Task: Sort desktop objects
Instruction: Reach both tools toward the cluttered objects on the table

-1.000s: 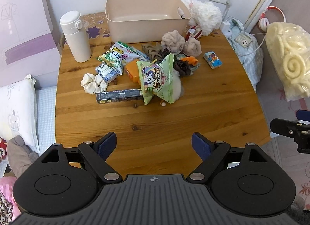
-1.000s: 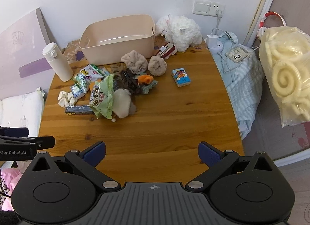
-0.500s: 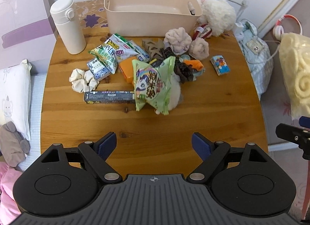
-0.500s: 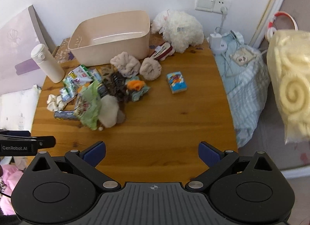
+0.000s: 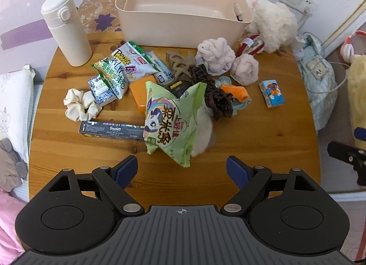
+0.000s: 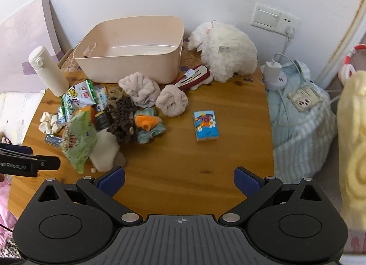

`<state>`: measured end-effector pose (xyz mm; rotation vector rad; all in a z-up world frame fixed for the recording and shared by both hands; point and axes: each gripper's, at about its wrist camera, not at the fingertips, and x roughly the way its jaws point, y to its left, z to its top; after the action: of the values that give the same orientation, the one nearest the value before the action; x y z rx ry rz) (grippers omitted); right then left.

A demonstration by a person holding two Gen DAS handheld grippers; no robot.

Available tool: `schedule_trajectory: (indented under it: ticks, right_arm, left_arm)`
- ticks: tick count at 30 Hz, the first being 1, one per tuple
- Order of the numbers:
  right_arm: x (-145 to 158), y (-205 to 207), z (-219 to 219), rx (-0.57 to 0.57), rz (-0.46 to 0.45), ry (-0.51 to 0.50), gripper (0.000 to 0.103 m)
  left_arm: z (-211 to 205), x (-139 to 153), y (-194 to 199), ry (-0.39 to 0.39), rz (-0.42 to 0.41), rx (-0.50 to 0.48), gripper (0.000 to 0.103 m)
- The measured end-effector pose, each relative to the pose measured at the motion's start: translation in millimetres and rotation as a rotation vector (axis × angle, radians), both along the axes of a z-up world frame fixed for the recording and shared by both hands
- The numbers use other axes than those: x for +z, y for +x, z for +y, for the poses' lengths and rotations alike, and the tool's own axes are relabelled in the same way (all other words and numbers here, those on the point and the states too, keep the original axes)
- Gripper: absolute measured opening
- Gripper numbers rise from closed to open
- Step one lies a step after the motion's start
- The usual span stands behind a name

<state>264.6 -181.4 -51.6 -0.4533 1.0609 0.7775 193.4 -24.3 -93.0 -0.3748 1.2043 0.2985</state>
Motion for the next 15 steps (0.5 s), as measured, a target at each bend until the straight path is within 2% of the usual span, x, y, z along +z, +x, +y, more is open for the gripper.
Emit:
schedule_trajectory:
  ticks: [6, 15]
  right_arm:
    - [-27, 37, 9, 0.067, 0.015, -0.005, 0.103]
    - [-70, 82, 34, 0.18, -0.011, -0.076, 0.103]
  left_arm:
    - [1, -12, 15, 0.069, -0.012, 0.042, 0.086]
    - [3, -34, 40, 0.117, 0.005, 0.072, 0.086]
